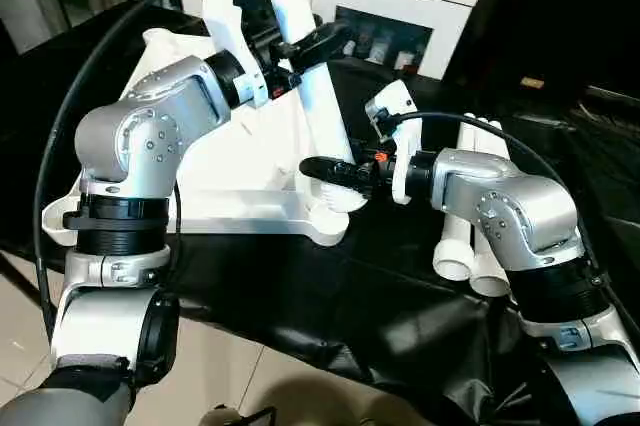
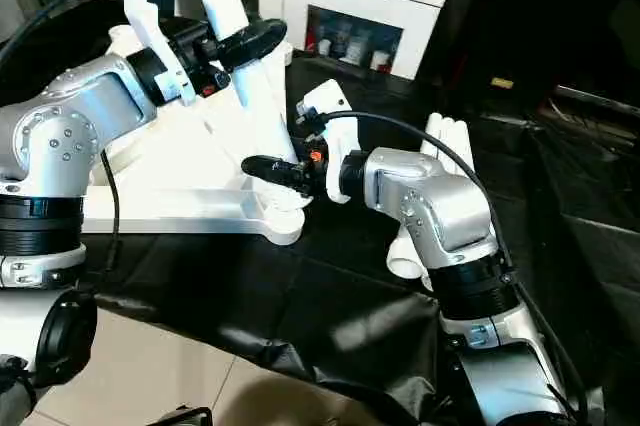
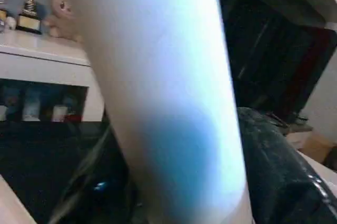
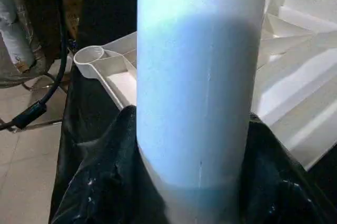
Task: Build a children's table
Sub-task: Pick table leg
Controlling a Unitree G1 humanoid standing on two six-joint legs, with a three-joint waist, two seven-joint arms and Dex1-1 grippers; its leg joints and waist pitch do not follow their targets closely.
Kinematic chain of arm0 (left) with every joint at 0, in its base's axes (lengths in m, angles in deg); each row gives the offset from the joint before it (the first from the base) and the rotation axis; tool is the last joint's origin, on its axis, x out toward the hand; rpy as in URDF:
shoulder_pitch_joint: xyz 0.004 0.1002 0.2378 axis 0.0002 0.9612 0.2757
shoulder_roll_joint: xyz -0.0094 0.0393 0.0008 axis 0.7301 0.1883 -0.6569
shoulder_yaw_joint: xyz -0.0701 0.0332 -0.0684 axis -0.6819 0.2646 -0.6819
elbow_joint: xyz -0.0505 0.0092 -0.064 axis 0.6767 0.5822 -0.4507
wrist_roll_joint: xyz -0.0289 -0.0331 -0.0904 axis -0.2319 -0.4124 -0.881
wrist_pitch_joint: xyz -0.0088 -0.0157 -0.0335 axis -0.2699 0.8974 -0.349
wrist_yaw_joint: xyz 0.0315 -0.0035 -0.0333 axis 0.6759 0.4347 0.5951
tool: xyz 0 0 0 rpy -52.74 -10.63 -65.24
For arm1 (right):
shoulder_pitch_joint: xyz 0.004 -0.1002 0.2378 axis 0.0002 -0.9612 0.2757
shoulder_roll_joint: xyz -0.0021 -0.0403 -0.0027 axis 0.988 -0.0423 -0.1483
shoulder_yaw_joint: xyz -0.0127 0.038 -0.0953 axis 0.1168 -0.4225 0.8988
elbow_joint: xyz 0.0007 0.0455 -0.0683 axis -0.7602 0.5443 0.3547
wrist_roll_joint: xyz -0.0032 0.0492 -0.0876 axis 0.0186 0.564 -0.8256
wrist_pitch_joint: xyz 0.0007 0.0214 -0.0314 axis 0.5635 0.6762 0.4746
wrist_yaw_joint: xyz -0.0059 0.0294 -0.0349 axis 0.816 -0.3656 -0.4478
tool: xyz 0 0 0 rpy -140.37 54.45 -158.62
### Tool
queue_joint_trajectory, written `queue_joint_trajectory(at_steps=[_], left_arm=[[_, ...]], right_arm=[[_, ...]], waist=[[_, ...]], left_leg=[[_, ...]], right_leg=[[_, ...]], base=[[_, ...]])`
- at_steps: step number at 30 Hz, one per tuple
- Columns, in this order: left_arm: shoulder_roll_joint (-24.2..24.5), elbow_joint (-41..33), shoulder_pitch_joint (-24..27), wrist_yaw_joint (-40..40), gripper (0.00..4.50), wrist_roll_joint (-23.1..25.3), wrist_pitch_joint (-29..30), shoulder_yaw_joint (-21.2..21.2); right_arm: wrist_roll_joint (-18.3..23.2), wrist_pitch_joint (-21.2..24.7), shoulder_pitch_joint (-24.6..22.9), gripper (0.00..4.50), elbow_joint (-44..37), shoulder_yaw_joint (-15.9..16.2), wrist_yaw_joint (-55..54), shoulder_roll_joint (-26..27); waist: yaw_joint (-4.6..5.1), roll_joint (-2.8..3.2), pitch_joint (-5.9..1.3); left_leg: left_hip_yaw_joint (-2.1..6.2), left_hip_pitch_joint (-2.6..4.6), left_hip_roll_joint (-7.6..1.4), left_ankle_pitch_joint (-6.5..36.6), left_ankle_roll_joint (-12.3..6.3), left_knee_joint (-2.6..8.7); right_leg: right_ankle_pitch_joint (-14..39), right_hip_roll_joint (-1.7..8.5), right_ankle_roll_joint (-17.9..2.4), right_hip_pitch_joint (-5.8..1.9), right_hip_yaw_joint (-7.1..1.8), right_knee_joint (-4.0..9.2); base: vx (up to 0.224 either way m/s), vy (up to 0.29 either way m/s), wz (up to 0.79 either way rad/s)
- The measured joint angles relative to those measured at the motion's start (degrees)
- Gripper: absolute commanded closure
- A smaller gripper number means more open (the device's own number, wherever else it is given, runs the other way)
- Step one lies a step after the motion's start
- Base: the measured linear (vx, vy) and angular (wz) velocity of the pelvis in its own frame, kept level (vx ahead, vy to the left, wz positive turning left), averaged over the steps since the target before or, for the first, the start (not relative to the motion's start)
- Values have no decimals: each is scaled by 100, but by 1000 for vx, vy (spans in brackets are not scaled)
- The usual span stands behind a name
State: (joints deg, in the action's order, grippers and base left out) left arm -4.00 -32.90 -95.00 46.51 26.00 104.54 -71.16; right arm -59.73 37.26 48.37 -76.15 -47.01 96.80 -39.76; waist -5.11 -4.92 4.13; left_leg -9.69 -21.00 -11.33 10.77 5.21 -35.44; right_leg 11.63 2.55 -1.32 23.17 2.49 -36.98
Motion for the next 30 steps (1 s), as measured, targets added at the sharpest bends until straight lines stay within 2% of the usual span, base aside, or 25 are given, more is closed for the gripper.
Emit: queue_joint_trajectory(at_steps=[3,6,7,8,10,13,14,16,30], left_arm=[[-58,12,-7,-14,218,-116,46,-35],[-87,24,-45,-53,233,-210,48,-51],[-81,24,-58,-103,241,-210,45,-44],[-77,24,-65,-128,241,-206,41,-32],[-49,24,-75,-229,251,-194,-1,41],[4,26,-79,-367,257,-83,-15,172],[8,25,-79,-383,265,-81,-15,195],[46,25,-78,-444,268,-79,-14,265],[106,-58,-72,-768,269,-62,-12,537]], right_arm=[[-6,-8,-3,255,0,5,-10,1],[-138,-244,-40,255,-2,63,-90,4],[-187,-337,-65,220,-1,71,-102,15],[-196,-342,-65,220,-1,73,-102,21],[-186,-325,-65,185,5,73,-72,12],[-111,-289,-64,177,6,63,50,-15],[-110,-274,-63,155,6,63,74,-38],[-104,-257,-62,142,5,63,138,-86],[53,64,-63,141,-47,95,290,-98]], waist=[[0,0,0],[2,0,0],[4,0,0],[5,0,0],[4,0,0],[5,0,0],[3,0,0],[3,0,0],[3,0,0]], left_leg=[[0,1,0,0,0,0],[0,2,-1,0,1,0],[0,2,-1,0,1,0],[0,2,-1,-1,1,0],[0,2,-1,0,0,0],[0,1,-1,0,0,0],[0,1,-1,0,0,0],[0,1,-1,0,0,0],[0,2,-2,0,0,0]], right_leg=[[0,0,0,0,1,-2],[0,-1,-1,0,1,-3],[0,-1,-1,0,1,-3],[-1,-1,-1,0,0,-3],[-1,-1,-1,0,1,-3],[0,-1,-1,0,1,-2],[0,-1,-1,0,0,-2],[0,-1,-1,0,1,-2],[0,-1,-1,0,1,-3]], base=[[0,0,0],[0,0,0],[0,0,0],[0,0,0],[0,0,0],[0,0,0],[0,0,0],[0,0,0],[0,0,0]])
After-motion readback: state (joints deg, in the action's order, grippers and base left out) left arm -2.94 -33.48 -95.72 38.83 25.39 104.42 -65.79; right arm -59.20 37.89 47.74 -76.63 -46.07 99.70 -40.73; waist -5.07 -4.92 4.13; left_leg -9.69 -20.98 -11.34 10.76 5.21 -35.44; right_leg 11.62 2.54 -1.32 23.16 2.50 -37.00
